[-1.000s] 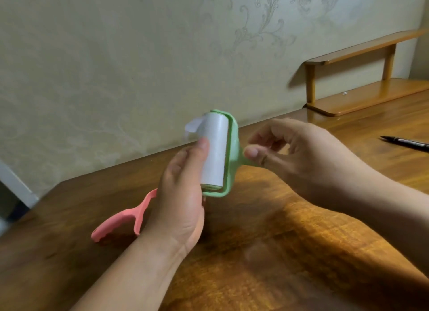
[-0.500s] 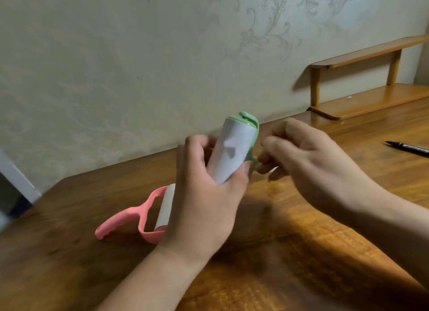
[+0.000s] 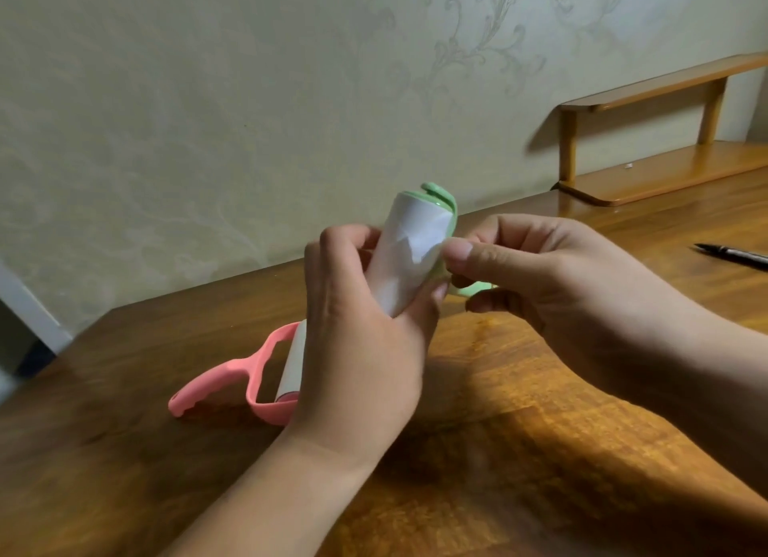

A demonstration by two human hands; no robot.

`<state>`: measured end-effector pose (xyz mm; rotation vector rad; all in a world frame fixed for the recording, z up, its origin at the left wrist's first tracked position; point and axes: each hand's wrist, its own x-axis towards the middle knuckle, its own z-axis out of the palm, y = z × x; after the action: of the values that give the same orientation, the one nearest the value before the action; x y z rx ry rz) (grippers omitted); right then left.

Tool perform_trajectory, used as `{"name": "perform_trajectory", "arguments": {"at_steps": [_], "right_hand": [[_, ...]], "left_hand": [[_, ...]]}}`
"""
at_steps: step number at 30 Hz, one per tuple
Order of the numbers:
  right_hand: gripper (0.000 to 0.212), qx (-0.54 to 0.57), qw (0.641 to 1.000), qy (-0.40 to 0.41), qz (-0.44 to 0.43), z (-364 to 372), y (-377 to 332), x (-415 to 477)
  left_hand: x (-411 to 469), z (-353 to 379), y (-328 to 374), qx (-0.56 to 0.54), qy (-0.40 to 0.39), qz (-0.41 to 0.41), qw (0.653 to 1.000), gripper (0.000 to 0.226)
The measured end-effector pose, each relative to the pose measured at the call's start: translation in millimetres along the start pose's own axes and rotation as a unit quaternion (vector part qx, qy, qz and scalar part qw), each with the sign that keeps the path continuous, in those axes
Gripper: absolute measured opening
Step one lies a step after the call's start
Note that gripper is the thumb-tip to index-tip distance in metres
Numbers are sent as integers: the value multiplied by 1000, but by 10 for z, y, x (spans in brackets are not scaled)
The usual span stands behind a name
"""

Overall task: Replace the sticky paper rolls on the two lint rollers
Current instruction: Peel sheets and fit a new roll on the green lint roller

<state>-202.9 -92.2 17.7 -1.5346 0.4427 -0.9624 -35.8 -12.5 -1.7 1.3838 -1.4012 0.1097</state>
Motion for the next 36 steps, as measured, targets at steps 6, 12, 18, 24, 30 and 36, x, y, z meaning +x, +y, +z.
{"name": "perform_trajectory", "arguments": {"at_steps": [6,12,18,24,30,36], "right_hand": [[54,16,999,13,41,38,25,-7],[18,98,994,-10,55,45,-2,-16],[12,97,994,-15,53,47,-36,-23],[18,98,994,10,55,57,-43,-9],[28,152,985,19,81,35,-19,24],[21,192,978,22,73,12,-2,45]], "left_hand": [[-9,3,-21,86,22,57,994,57],[-9,8,-22,131,26,87,987,63],[-14,11,26,-3,-36,-20,999,52],[62,12,-17,-154,-52,-157,974,63],[150,-17,-91,-378,-101,-247,887,69],[173,-37,-51,-437,-121,-259,853,82]]}}
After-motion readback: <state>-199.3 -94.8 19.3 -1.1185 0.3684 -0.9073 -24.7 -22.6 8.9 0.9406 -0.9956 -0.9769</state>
